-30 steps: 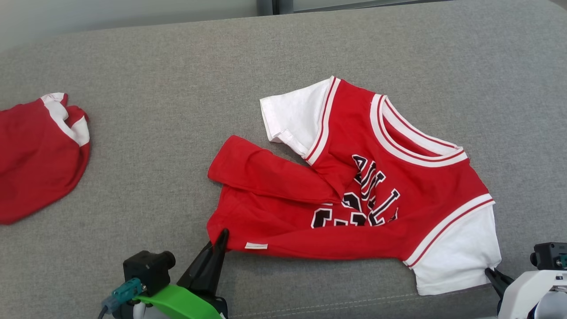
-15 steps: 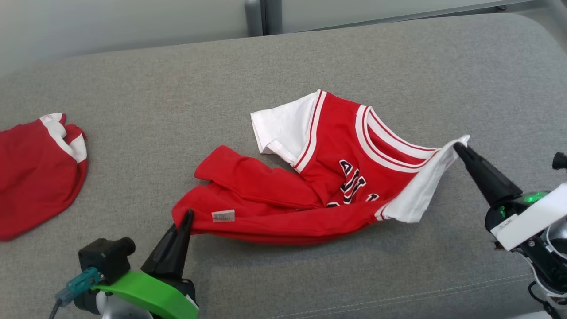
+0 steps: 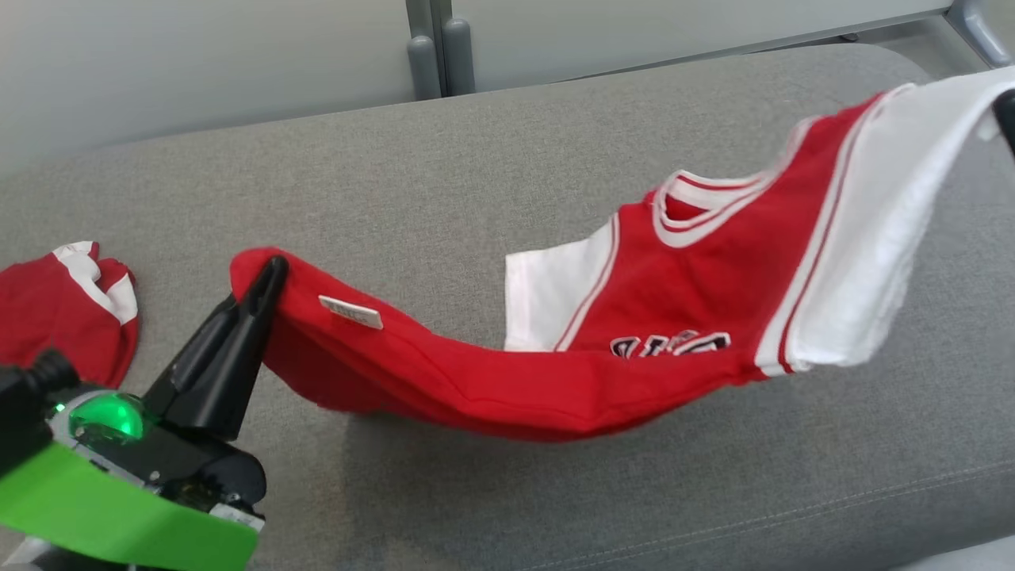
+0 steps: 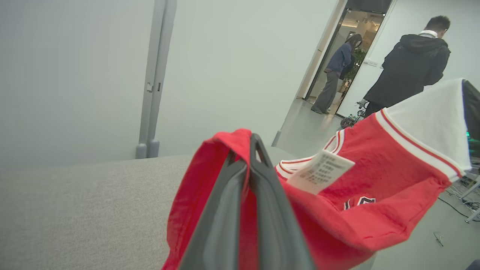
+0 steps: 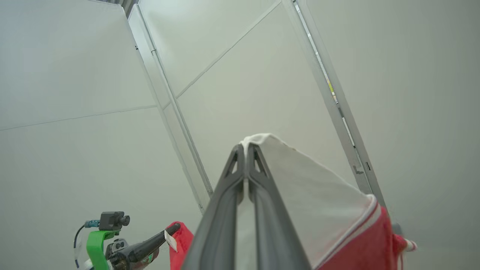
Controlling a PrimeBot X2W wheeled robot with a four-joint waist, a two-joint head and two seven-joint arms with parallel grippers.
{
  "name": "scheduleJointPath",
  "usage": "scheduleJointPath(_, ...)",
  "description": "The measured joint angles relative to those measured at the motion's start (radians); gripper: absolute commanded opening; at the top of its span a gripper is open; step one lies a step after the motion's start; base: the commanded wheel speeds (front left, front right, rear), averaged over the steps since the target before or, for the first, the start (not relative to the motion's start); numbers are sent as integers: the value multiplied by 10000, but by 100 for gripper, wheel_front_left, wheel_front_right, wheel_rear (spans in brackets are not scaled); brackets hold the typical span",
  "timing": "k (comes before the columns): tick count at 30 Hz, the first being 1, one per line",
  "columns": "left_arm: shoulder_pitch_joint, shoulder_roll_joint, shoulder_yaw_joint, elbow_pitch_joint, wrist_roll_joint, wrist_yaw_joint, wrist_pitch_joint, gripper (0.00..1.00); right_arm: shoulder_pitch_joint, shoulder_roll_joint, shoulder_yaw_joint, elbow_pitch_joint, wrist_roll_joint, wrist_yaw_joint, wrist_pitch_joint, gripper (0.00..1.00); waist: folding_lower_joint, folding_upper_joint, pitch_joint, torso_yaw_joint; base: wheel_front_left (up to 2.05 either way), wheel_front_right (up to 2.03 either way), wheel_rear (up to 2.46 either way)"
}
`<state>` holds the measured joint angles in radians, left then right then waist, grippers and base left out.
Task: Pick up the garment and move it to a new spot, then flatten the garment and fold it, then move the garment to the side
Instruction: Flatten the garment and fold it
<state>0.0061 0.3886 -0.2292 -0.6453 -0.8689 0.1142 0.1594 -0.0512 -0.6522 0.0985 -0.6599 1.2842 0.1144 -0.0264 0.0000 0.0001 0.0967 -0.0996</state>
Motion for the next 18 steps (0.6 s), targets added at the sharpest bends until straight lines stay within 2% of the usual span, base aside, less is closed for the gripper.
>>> scheduleJointPath(3, -351, 384, 320, -1011, -397, 2, 570, 0, 0, -198, -504, -894, 336, 0, -6, 0, 0, 0, 93, -58, 0, 0, 0)
scheduleJointPath(7, -765, 696, 575, -2057, -876, 6, 1388, 0, 0, -481, -1256, -1327, 673, -36, 8, 0, 0, 0, 309, -120, 0, 0, 0)
scheduleJointPath(11, -1313, 934, 934, -2439, -1354, 21, 2155, 0, -1, -495, -1613, -1338, 1308, -477, 77, 0, 0, 0, 647, -142, 0, 0, 0)
scheduleJointPath(14, -1726, 1020, 1112, -1808, -1916, 50, 2759, 0, -73, -360, -1233, -669, 1939, -830, 374, 0, 0, 0, 971, -141, 0, 0, 0)
scheduleJointPath(18, -2498, 1352, 1118, 554, -1935, 96, 3601, 0, -692, -236, 36, 1149, 2125, -1609, 1049, 0, 0, 0, 1461, -105, 0, 0, 0)
